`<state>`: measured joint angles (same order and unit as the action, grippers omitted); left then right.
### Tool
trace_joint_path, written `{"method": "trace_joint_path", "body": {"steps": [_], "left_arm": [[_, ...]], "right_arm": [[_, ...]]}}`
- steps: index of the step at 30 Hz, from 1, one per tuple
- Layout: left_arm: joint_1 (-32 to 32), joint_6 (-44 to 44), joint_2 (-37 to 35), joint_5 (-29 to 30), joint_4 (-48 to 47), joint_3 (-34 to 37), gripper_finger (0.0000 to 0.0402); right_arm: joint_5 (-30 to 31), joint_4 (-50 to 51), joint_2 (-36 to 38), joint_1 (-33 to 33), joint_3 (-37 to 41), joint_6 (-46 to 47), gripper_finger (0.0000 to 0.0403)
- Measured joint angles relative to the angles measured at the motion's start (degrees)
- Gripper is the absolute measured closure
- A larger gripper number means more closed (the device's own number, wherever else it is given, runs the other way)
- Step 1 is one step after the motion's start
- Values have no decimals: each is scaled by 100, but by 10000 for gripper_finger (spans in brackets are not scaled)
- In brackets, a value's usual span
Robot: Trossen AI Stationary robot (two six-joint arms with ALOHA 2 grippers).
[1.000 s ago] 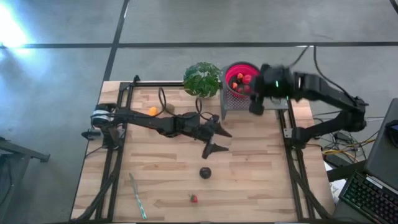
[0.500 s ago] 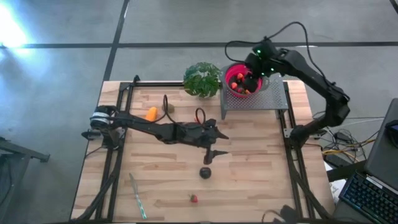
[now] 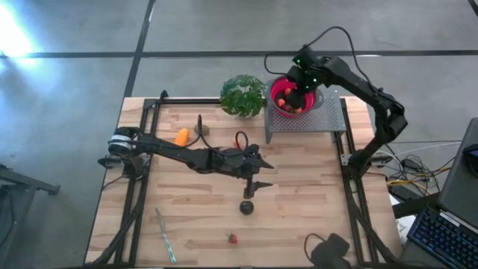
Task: Pick & Place Fruit
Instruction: Put the strawberry into the red strainer bowl on the shelf
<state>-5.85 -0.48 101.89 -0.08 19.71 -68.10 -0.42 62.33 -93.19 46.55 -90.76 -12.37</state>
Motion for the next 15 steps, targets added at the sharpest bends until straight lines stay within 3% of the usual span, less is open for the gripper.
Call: {"method": "trace_joint_path", "body": {"steps": [8, 15], "left_arm": [[0, -21, 0, -2, -23, 0, 101], [0, -78, 0, -2, -21, 0, 101]], "right_arm": [[43, -2, -149, 18, 0, 39, 240], [41, -4, -213, 23, 0, 39, 261]]}}
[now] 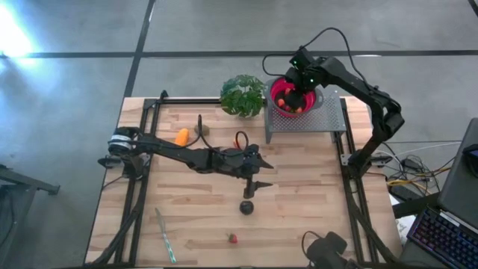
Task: Pick & Place Fruit
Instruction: Put the strawberry into the red strainer bowl on the shelf, then put the orange into the red strainer bowl on the shelf
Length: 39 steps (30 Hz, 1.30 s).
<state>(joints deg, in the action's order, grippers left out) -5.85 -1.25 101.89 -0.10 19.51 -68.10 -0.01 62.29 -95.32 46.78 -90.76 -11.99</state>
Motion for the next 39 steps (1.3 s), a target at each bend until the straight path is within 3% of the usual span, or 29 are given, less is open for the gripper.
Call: {"method": "trace_joint_path", "body": {"steps": [3, 12, 20, 31, 39], "left_arm": [[0, -9, 0, 0, -4, 0, 101], [0, -27, 0, -2, -13, 0, 101], [0, -26, 0, -2, -24, 0, 101], [0, -26, 0, -4, -108, 0, 101], [2, -39, 0, -2, -387, 4, 101]], "right_arm": [[0, 0, -12, 0, 0, -2, 258], [-2, 24, -10, -4, 0, -70, 189], [4, 37, 61, -2, 2, -205, 161], [12, 149, 635, -69, -281, -304, 184], [1, 520, 1218, -514, -549, -302, 199]]}}
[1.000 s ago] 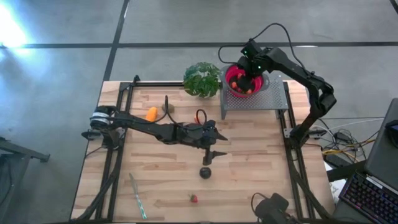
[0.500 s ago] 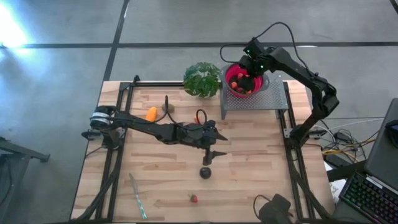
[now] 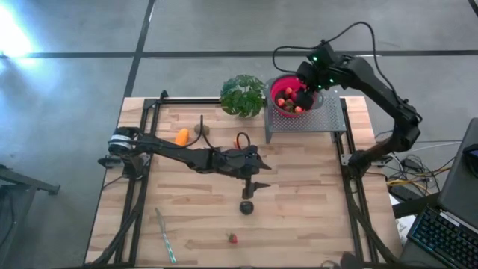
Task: Pick & Place Fruit
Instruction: Put the orange into the red strainer bowl on the shelf
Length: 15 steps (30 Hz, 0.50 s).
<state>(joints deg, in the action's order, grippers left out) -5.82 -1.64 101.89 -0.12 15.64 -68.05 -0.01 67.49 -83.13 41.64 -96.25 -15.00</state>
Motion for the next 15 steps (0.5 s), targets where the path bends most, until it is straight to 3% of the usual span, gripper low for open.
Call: {"method": "trace_joint_path", "body": {"steps": [8, 15], "left_arm": [[0, -29, -15, 2, -317, 0, 101], [-5, -287, -400, 350, -1369, 0, 101]], "right_arm": [[2, 141, 663, -711, 1, 318, 195], [-1, 290, 1084, -1456, 73, 706, 198]]}}
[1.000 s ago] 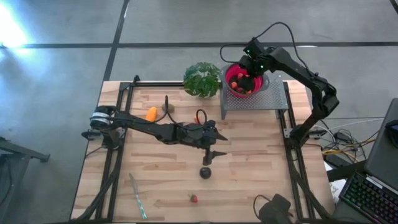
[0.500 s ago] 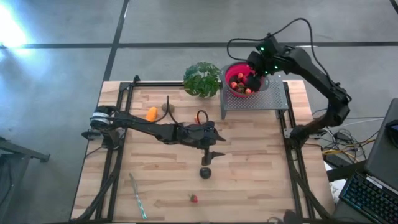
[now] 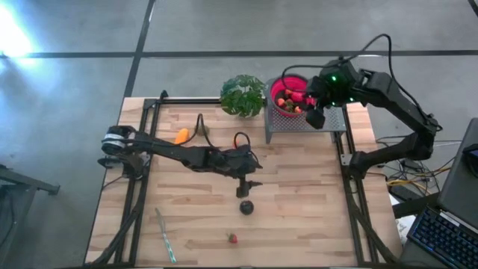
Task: Pick & Place Fruit
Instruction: Put the orange into the red strainer bowl on the shelf
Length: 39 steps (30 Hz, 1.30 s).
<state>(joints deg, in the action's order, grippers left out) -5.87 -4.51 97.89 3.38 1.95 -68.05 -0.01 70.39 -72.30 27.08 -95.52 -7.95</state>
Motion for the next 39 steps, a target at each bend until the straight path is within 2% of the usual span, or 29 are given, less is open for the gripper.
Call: {"method": "trace_joint_path", "body": {"steps": [7, 10, 18, 25, 32, 39], "left_arm": [[13, -154, -479, 1878, -2065, 0, 101], [85, -353, -627, 2198, -2837, 0, 101], [584, -1005, -703, 2225, -4257, 14, 101], [1093, -1143, -695, 1822, -4309, 257, 101], [1453, -2055, -693, 1172, -4313, 488, 101], [1557, -2349, -674, 1139, -4288, 745, 101]], "right_arm": [[0, 18, 236, -404, 169, 154, 212], [6, 9, 256, -399, 260, 156, 216], [40, -45, 214, -395, 325, 59, 206], [161, -32, 205, -395, 329, 49, 197], [165, -35, 204, -393, 329, 24, 210], [164, -35, 204, -393, 331, 24, 214]]}}
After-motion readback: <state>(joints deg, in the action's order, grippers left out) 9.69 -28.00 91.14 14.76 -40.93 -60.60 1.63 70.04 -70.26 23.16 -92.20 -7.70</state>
